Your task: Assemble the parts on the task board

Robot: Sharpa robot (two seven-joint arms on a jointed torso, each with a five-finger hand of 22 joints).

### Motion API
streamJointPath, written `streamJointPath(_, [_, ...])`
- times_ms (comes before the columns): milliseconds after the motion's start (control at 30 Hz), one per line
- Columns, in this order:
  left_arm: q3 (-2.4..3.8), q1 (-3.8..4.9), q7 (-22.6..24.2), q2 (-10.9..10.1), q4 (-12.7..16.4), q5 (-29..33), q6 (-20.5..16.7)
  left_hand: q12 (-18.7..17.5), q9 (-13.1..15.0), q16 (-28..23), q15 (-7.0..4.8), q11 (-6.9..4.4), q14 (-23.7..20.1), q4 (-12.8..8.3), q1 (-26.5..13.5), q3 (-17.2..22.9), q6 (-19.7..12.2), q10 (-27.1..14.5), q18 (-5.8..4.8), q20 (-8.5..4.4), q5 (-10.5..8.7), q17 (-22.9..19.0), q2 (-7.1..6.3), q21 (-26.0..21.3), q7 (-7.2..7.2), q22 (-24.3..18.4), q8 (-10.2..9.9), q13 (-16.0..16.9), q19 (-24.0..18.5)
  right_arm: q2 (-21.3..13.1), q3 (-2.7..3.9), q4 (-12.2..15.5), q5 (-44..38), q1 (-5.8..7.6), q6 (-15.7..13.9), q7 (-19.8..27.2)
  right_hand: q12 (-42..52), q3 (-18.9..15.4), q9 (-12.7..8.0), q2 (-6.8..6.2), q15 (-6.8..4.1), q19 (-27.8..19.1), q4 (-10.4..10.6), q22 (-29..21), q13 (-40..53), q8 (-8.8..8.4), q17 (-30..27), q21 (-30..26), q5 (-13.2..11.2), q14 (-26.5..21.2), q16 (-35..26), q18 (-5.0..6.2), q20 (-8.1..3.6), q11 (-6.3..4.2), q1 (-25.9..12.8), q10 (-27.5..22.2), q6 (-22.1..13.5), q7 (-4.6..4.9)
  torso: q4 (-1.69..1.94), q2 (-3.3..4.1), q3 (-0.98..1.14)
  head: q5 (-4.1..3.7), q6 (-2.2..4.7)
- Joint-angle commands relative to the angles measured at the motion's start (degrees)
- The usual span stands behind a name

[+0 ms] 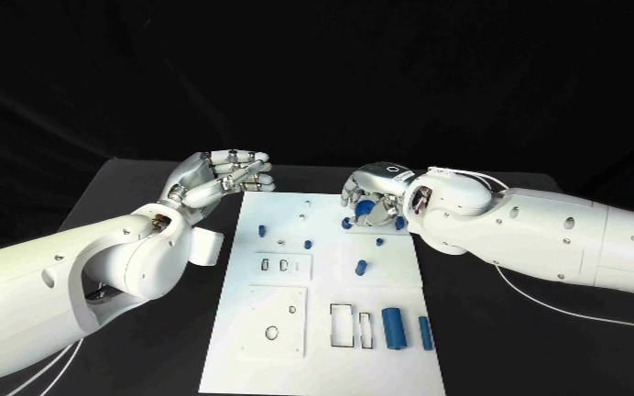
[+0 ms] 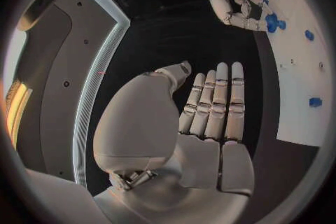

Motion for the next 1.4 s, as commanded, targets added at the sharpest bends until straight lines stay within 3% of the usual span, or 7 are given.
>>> streamJointPath(33, [0.07, 0.11, 0.03, 0.11, 0.25, -0.06, 1.52, -0.31, -0.08, -0.13, 0.06, 0.27, 0.27, -0.09, -0.24, 0.26, -0.07, 0.08, 0.64, -0.04, -0.22, 0.1, -0.53, 0.25, 0.81, 0.04, -0.16, 0.04, 0.17, 0.51, 0.01, -0.49, -3.61, -0.15, 1.55, -1.93, -0.02, 0.2, 0.11, -0.04, 0.26, 0.36, 0.26, 1.26, 0.08, -0.26, 0.19, 0.98, 0.21, 2.73, 0.37, -0.74, 0.05, -0.11, 0.52, -0.32, 0.39, 0.1, 0.31, 0.37, -0.15, -0.16, -0.06])
streamJointPath(167, [0.08, 0.11, -0.05, 0.06, 0.3, -0.03, 1.68, -0.37, -0.09, -0.15, 0.08, 0.3, 0.28, -0.08, -0.31, 0.26, -0.09, 0.06, 0.64, -0.03, -0.22, 0.12, -0.53, 0.26, 0.85, 0.04, -0.19, 0.04, 0.16, 1.03, -0.01, -1.06, -4.18, -0.39, 1.71, -2.3, 0.13, 0.53, 0.22, -0.02, 0.26, 0.27, 0.39, 1.67, 0.17, -0.24, 0.51, 1.36, 0.24, 2.68, 0.76, -0.74, 0.07, -0.17, 0.65, 0.03, 0.48, 0.08, 0.44, 0.54, -0.05, -0.17, -0.04])
streamJointPath(467, [0.08, 0.12, -0.21, -0.08, 0.34, 0.04, 1.89, -0.46, -0.1, -0.17, 0.1, 0.33, 0.28, -0.07, -0.42, 0.26, -0.14, 0.04, 0.63, -0.02, -0.22, 0.16, -0.54, 0.27, 0.89, 0.04, -0.23, 0.04, 0.15, 1.34, -0.02, -1.61, -4.65, -0.57, 2.18, -2.71, 0.24, 1.34, 0.48, 0.07, 0.2, 0.38, 0.66, 3.09, 0.28, -0.12, 1.36, 2.44, 0.11, 2.7, 1.57, -0.87, 0.09, -0.27, 0.83, 0.54, 0.81, -0.01, 0.69, 0.77, -0.14, 0.03, -0.13])
streamJointPath(967, [0.08, 0.13, -0.41, -0.2, 0.26, 0.07, 2.19, -0.58, -0.12, -0.22, 0.12, 0.36, 0.3, -0.06, -0.57, 0.27, -0.16, 0.05, 0.63, -0.01, -0.23, 0.22, -0.52, 0.28, 0.92, 0.03, -0.27, 0.06, 0.13, 1.93, -0.09, -2.41, -4.95, -1.03, 3.73, -2.76, 0.36, 2.76, 0.98, 0.27, 0.0, 0.54, 0.97, 4.94, 0.47, 0.23, 2.39, 3.83, -0.01, 2.79, 2.65, -1.04, -0.01, -0.55, 1.15, 1.43, 1.46, -0.3, 0.77, 1.21, -0.15, 0.05, -0.51])
streamJointPath(1400, [0.08, 0.13, -0.64, -0.16, -0.13, 0.08, 2.39, -0.63, -0.12, -0.24, 0.14, 0.37, 0.3, -0.06, -0.64, 0.27, -0.17, 0.05, 0.62, 0.0, -0.24, 0.25, -0.53, 0.28, 0.93, 0.02, -0.29, 0.06, 0.12, 2.08, -0.11, -2.45, -4.78, -1.35, 3.34, -2.48, 0.35, 3.05, 1.09, 0.33, -0.03, 0.41, 1.07, 4.98, 0.5, 0.31, 2.47, 3.88, -0.02, 2.78, 2.78, -1.02, -0.03, -0.6, 1.15, 1.57, 1.58, -0.36, 0.79, 1.39, -0.17, 0.25, -0.53])
